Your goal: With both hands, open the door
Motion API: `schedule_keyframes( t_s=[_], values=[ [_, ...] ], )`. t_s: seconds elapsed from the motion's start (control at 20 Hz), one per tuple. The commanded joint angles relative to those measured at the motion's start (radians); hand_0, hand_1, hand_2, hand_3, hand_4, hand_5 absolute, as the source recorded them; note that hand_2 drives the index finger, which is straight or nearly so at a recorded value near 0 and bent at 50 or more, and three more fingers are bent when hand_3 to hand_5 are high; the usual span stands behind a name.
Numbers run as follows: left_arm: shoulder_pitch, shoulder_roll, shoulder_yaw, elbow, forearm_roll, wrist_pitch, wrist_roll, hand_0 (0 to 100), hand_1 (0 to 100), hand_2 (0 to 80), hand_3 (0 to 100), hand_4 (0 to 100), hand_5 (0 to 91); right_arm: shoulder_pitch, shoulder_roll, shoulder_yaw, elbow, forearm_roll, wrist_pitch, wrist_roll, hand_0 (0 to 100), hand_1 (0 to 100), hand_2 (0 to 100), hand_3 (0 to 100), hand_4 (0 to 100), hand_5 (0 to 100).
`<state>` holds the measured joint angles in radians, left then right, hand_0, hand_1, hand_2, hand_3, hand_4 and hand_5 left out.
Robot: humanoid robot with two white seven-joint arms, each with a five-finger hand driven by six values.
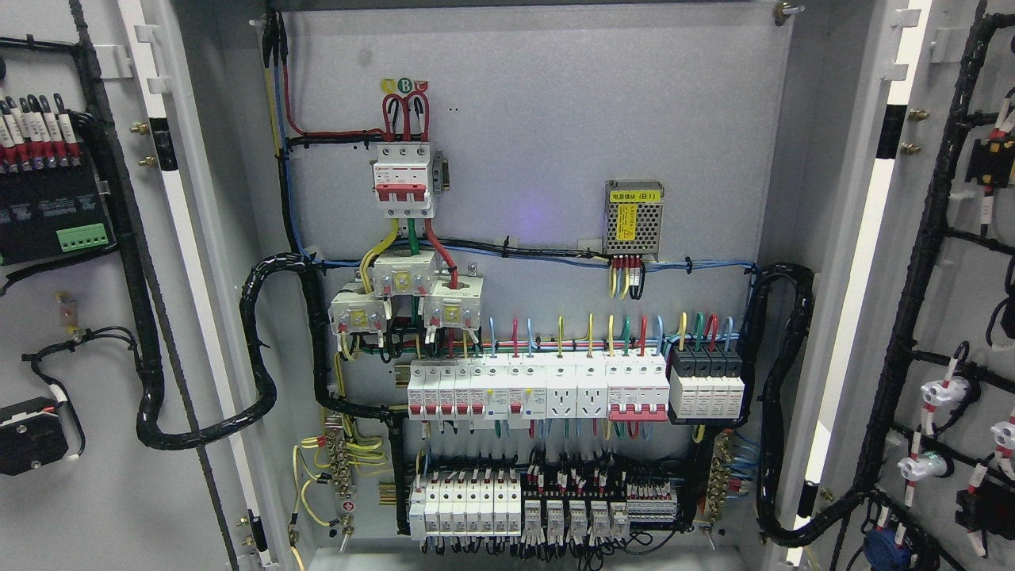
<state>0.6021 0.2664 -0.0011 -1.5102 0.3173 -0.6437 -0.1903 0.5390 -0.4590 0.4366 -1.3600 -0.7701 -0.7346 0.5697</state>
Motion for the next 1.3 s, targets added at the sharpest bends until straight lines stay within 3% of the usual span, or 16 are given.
schedule_keyframes(
  t_s=[0.0,0.35,0.65,0.8,0.9,1.05,1.25],
  values=[
    [0.004,-0.072,-0.042,0.275,-0.018,0.003,-0.006,0,0,0.0,0,3,0.0,-0.028,0.100,0.017,0.407,0.002,0.000,-0.001,0,0,0,0,0,0],
    [-0.094,-0.110,-0.040,0.568,-0.043,0.013,-0.009,0,0,0.0,0,3,0.0,-0.047,0.141,0.016,0.631,0.003,0.004,-0.001,0,0,0,0,0,0],
    [-0.180,-0.144,-0.039,0.784,-0.081,0.016,-0.018,0,0,0.0,0,3,0.0,-0.169,0.227,0.001,0.932,0.005,0.009,-0.007,0,0,0,0,0,0],
    [-0.206,-0.153,-0.039,0.838,-0.089,0.033,-0.018,0,0,0.0,0,3,0.0,-0.244,0.295,0.001,1.114,0.005,0.009,-0.039,0,0,0,0,0,0],
    [-0.225,-0.156,-0.039,0.863,-0.089,0.096,-0.018,0,0,0.0,0,3,0.0,-0.289,0.333,0.001,1.205,0.008,0.015,-0.056,0,0,0,0,0,0],
    [-0.258,-0.159,-0.039,0.904,-0.087,0.197,-0.018,0,0,0.0,0,3,0.0,-0.326,0.365,0.001,1.268,0.018,0.118,-0.135,0,0,0,0,0,0],
    [-0.324,-0.176,-0.039,1.013,-0.089,0.254,-0.018,0,0,0.0,0,3,0.0,-0.340,0.372,0.001,1.268,0.102,0.282,-0.313,0,0,0,0,0,0]
  ],
)
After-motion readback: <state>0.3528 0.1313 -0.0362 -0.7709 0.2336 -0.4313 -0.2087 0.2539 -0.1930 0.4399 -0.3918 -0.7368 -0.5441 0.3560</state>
